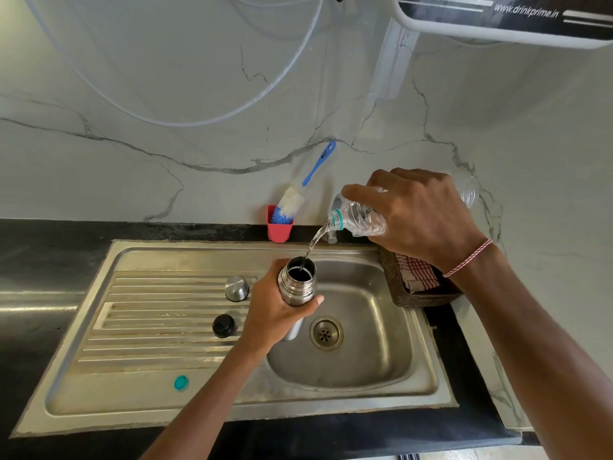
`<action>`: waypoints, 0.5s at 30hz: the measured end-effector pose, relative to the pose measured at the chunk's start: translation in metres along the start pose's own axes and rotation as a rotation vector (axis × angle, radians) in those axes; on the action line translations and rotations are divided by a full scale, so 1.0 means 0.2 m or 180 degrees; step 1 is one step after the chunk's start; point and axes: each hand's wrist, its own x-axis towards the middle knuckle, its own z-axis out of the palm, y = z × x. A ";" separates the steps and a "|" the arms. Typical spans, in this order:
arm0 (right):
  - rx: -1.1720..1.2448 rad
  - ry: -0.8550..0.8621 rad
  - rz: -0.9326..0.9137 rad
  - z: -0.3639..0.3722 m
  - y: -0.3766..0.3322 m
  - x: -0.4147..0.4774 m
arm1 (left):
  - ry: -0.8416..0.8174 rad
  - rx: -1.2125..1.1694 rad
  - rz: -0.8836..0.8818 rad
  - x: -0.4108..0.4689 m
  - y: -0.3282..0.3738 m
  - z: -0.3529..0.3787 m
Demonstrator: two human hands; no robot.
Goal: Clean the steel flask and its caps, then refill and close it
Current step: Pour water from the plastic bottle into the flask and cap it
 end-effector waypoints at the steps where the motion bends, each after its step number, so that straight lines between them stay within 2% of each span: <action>1: 0.0002 0.0008 -0.0003 0.00 0.00 0.00 | 0.0005 0.0003 0.0001 0.00 0.00 0.00; 15: 0.0044 0.0023 -0.0032 0.02 -0.01 0.02 | 0.0081 0.0046 0.0030 0.01 -0.01 -0.02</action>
